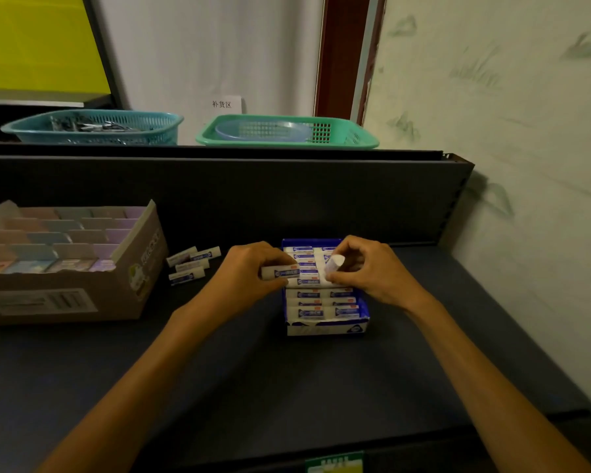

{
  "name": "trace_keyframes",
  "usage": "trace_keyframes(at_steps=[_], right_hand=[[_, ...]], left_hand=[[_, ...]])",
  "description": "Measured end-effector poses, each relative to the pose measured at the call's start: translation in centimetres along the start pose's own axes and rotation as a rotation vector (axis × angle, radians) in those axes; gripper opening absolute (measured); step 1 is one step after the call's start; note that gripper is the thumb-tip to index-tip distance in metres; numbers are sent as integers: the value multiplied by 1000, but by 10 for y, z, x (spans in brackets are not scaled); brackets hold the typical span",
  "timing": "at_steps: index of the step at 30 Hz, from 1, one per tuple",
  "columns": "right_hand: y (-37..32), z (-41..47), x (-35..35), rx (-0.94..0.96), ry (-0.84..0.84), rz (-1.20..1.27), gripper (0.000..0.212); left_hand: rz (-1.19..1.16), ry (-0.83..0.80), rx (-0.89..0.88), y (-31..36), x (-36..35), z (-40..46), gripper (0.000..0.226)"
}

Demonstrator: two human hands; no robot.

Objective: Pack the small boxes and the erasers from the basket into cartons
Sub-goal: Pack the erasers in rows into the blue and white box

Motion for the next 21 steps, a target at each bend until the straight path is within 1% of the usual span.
trace_keyframes(at_steps=[4,7,10,17,21], right_hand=[[0,-3,3,2,-4,144,31],[2,-5,4,16,-36,187,24],[9,-6,5,1,-18,181,17],[17,-6,9,-19,-35,230,25],[18,-8,13,6,11,144,28]], left_hand=[[11,20,0,3,-3,3,37],[2,24,-4,6,-5,5,38],[-2,19,-8,9,-8,6,38],[-12,5,-13,14,-11,9,38],[-4,-6,-4,15,-13,11,38]])
Point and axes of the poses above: each hand's wrist, its own z-axis towards the middle knuckle, its own x-axis out of the back of the hand, y = z × x, the point moved 5 cm from there along z, towards the middle knuckle, and after that the axes turned 1 degree about -y, right-handed, at the moved point
